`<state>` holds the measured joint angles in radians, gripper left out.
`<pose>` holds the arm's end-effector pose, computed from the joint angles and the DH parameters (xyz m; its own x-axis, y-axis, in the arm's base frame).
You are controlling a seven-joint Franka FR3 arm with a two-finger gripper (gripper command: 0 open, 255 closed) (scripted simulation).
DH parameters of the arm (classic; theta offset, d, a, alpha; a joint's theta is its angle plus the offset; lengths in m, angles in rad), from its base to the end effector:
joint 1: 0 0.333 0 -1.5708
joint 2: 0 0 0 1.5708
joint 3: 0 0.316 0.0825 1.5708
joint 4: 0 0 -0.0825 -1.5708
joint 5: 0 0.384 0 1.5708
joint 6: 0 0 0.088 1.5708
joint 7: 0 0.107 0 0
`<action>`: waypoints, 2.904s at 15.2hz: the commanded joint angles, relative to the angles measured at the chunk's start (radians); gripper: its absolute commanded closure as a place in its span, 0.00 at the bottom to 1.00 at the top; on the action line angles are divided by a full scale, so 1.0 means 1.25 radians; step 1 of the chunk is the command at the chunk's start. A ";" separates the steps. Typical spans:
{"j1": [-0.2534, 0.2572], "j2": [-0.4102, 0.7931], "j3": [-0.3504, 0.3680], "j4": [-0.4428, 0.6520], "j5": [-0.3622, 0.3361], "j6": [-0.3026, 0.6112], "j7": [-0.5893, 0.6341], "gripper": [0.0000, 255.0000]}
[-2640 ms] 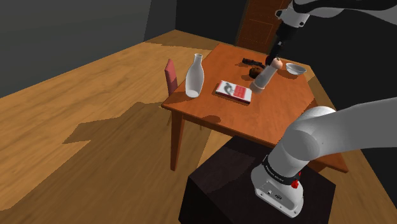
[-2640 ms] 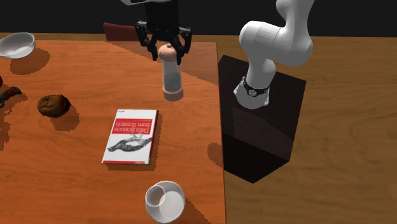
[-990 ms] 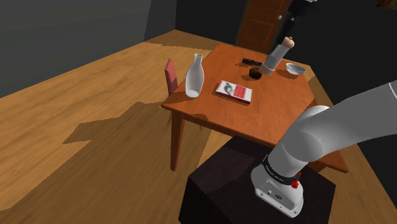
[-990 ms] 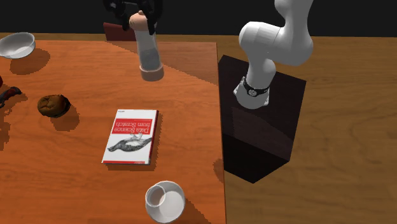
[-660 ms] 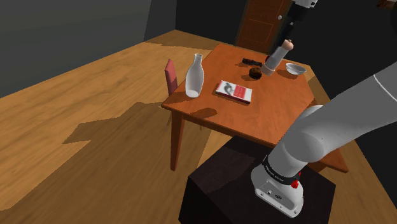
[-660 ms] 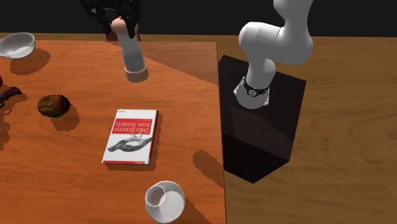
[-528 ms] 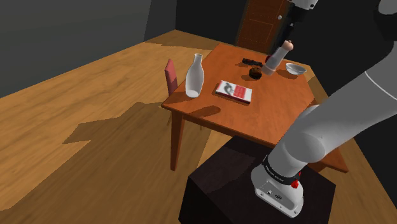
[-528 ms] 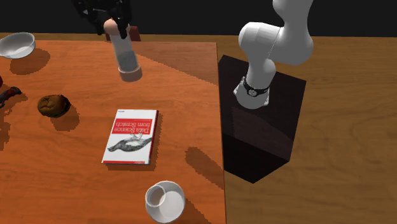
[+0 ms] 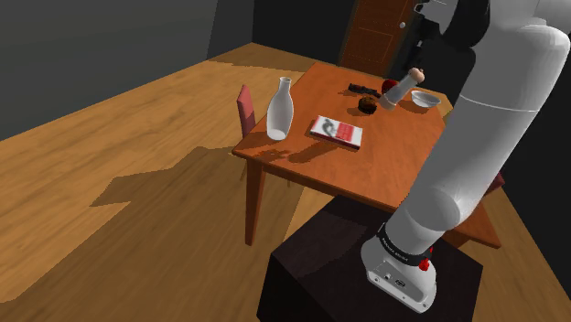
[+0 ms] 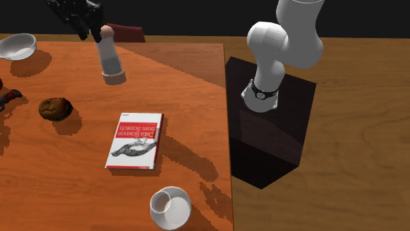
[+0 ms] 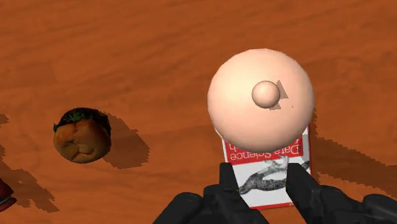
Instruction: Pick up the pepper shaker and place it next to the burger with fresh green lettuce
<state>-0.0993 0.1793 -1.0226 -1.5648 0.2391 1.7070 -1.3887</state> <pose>0.3167 -0.5073 0.5819 0.9641 0.2488 0.0927 0.2468 -0.9685 0.0323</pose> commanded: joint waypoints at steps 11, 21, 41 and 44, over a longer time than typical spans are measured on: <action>-0.163 0.188 0.032 0.055 0.161 0.046 -0.152 0.00; -0.194 0.203 0.045 -0.174 0.209 0.263 -0.302 0.00; -0.343 0.357 0.169 -0.264 0.384 0.453 -0.508 0.00; -0.343 0.357 0.169 -0.264 0.384 0.453 -0.508 0.00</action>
<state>-0.5273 0.6250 -0.8114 -1.8952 0.7188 2.2731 -2.0231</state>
